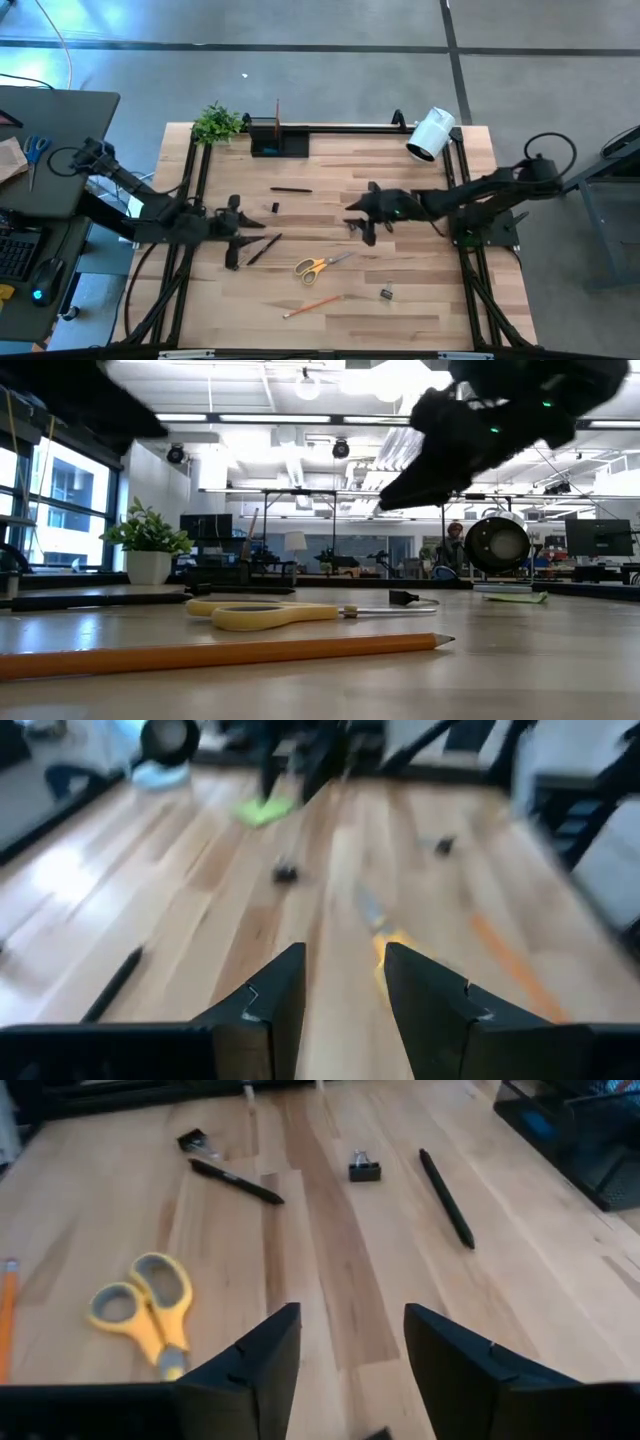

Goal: Pick and place office supplies into organizer
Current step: Put the top left black binder clip into the bottom left section of the desk organizer

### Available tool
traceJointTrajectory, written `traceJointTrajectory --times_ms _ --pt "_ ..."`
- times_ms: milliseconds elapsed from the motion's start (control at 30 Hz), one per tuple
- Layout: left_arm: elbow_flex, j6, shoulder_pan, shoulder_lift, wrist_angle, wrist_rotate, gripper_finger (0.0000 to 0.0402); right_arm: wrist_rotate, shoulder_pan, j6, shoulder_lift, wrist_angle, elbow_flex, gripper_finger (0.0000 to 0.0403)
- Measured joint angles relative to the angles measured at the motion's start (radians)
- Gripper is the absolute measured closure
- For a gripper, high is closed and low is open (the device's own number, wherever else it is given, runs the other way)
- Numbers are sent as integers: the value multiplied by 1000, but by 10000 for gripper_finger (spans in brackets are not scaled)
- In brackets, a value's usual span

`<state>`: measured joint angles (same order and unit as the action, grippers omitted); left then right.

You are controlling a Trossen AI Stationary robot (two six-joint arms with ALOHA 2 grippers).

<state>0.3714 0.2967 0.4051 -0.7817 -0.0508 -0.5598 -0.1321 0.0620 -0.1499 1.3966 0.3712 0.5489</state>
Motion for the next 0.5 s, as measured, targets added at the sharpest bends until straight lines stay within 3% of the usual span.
traceJointTrajectory --times_ms 267,500 --pt "1 15 -279 -118 -123 237 270 -3 111 12 -12 103 -62 218" --pt "38 -4 -433 -322 -109 281 187 -23 188 32 -12 103 -62 219"
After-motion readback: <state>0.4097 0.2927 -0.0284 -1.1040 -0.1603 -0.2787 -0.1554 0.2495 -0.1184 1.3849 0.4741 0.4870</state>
